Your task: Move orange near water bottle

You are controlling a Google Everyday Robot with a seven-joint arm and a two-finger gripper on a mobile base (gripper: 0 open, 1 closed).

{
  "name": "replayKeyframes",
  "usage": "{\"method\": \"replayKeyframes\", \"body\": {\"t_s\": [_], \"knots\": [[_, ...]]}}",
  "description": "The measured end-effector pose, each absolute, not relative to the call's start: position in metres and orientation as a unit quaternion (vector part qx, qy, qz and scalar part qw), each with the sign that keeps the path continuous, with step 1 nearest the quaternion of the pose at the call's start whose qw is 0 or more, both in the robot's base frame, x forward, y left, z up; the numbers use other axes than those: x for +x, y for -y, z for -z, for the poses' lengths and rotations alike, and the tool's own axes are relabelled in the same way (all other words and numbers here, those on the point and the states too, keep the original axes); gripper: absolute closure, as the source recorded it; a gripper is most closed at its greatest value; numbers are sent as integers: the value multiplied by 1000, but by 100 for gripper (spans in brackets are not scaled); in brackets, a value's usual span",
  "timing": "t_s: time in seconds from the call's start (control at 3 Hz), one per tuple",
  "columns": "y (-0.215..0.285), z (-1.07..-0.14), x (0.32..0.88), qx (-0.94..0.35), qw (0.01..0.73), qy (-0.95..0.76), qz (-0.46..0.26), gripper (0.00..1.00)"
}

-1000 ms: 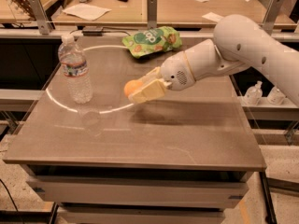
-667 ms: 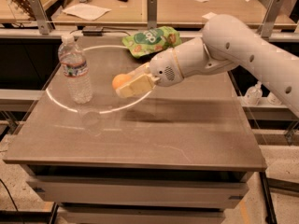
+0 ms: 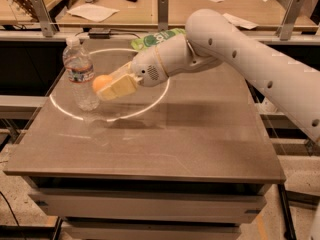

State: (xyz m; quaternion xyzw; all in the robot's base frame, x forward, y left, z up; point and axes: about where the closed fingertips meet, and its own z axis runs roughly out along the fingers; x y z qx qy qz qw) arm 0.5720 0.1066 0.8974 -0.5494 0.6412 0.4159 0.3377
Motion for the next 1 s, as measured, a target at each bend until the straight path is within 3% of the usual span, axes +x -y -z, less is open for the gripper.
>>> {"method": "replayKeyframes", "body": {"t_s": [1.0], "knots": [[-136,-865,566,-566,293,-642,-426,100]]}}
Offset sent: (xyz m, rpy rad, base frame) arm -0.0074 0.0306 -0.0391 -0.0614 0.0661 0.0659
